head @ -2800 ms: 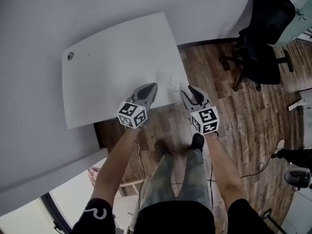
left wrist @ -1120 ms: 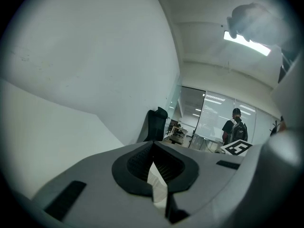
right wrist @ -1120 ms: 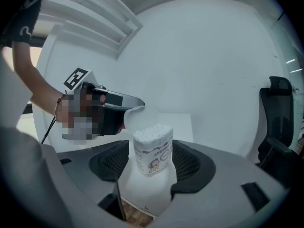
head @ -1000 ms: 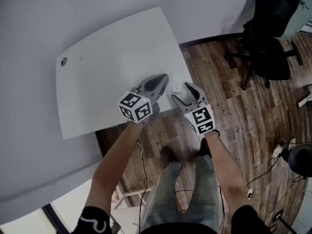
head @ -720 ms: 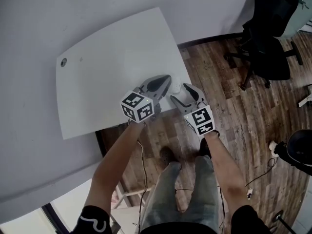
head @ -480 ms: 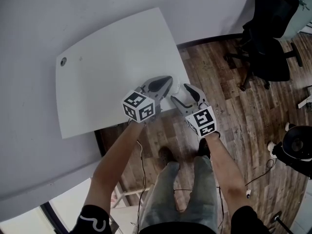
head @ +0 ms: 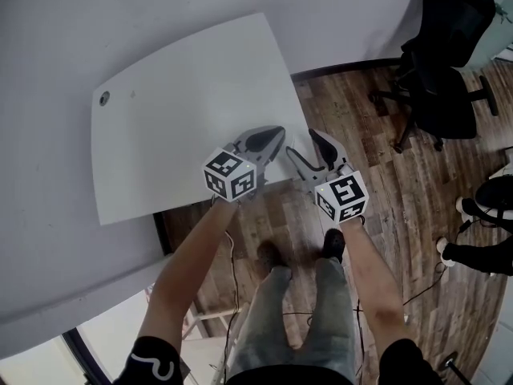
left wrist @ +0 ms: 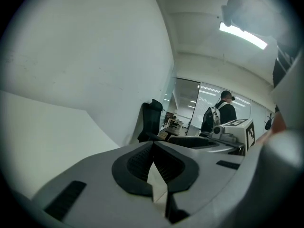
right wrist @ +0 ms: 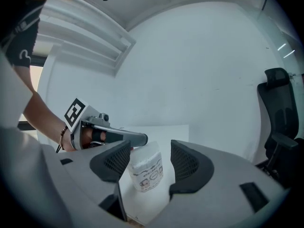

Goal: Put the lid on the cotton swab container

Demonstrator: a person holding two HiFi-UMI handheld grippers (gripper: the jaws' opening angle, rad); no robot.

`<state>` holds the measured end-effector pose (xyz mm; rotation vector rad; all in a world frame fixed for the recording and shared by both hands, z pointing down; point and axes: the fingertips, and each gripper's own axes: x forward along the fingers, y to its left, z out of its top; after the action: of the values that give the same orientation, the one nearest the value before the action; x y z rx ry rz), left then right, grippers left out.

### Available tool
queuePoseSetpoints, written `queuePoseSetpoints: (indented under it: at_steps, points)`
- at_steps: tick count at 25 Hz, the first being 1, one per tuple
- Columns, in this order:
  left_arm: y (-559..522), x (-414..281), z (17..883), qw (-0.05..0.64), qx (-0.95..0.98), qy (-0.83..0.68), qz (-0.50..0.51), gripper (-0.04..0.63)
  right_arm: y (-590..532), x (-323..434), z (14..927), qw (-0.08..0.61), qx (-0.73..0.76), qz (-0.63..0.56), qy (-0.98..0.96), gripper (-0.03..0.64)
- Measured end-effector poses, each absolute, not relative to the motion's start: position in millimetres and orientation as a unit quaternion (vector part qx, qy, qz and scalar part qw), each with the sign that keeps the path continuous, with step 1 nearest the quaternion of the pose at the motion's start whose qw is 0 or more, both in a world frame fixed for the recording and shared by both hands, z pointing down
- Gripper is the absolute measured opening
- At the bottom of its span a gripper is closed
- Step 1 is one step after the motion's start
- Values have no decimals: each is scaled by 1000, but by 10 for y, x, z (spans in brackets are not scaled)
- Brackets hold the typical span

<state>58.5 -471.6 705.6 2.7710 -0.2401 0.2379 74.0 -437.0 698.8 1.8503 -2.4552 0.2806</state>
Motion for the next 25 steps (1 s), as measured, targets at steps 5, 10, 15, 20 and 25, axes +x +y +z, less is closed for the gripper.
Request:
queuePoseSetpoints:
  at_steps: [5,10,15,20,25]
  points:
    - [-4705,625,7080,173,977,-83,90,25,-4444,895,6909,13,615,93,-783,268]
    - [-4698,629,7092,176,977,-84,88,25,-4557,936,6992,33,621,94,-777,264]
    - [-4688,619,7101,170,978,-82,87,25,-4557,952,7102,47,624,98,-774,262]
    - [-4716,609,7110,171,979,-82,81,25,-4574,956,7134,42,619,101,-778,262]
    - [-4712,609,7120,172,978,-85,77,25,-4574,955,7161,40,613,105,-782,262]
